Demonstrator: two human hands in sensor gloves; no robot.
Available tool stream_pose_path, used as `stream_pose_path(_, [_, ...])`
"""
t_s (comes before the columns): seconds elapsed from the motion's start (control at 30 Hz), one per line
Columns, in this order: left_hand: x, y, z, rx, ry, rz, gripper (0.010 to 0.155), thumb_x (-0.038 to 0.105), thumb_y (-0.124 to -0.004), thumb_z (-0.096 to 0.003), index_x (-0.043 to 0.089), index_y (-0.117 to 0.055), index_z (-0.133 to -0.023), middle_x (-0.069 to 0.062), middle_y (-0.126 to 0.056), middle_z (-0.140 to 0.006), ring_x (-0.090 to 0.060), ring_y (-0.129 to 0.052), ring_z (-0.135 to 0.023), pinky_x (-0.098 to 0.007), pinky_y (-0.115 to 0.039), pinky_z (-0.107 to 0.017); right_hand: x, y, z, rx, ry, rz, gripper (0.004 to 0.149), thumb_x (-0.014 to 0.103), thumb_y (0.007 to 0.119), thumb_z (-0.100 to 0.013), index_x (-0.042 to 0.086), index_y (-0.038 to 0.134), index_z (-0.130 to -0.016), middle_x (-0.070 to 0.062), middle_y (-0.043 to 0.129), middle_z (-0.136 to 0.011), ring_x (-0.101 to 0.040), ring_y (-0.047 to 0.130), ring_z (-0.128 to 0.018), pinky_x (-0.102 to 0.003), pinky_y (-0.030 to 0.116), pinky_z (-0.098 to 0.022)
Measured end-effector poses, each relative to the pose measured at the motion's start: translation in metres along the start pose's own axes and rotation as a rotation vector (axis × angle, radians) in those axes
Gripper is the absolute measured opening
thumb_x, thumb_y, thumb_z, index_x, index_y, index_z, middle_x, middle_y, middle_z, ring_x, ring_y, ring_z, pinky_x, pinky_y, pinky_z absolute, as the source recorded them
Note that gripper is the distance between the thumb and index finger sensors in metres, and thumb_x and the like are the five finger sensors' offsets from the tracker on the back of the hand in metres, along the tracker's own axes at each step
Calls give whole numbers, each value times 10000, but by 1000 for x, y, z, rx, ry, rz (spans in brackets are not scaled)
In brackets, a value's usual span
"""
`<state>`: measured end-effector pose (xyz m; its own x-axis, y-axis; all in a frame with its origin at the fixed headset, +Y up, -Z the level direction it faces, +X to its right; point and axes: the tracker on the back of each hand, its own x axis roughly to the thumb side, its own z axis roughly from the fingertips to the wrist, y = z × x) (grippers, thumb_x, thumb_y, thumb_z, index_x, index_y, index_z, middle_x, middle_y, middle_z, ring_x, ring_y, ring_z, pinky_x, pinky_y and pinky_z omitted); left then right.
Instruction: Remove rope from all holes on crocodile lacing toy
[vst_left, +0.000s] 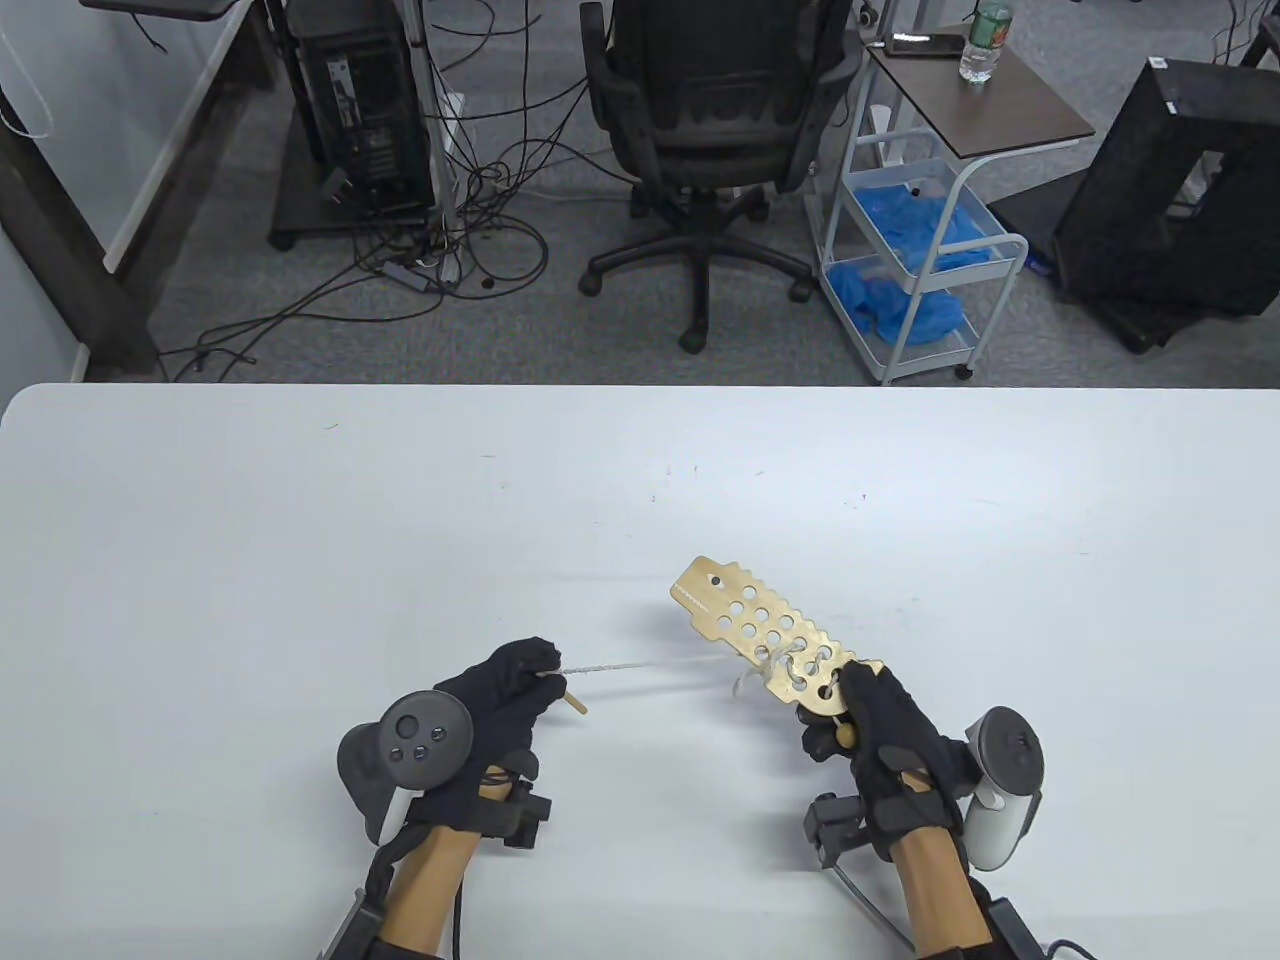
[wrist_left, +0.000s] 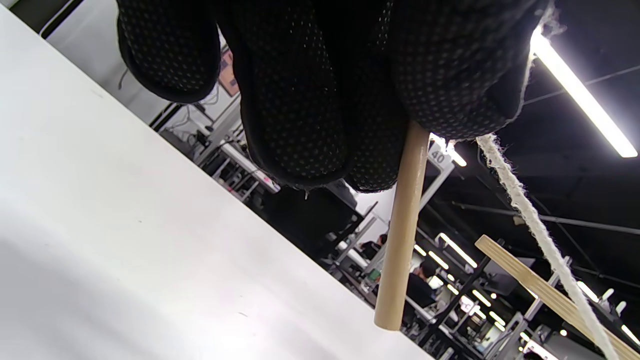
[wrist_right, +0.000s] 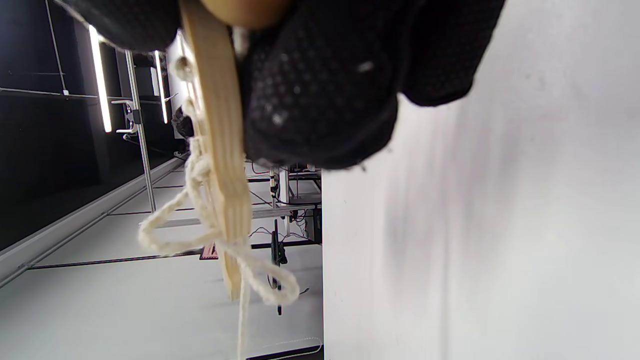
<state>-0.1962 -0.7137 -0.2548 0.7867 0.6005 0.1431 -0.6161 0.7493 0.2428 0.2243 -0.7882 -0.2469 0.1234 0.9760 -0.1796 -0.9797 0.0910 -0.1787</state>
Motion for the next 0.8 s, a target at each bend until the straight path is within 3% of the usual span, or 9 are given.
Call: stream_pose_path(0.8, [-1,8,-2,33,14,-38,428,450,-877,-408,403,-865,-833,86,-1076,-655,-99,-1061,-506,-491,-836,-571,1,-5,-3,-49,17,-17,470,458,725,-505,119,776,-825,-96,982,-614,-212,1022,-319,-521,801,-506])
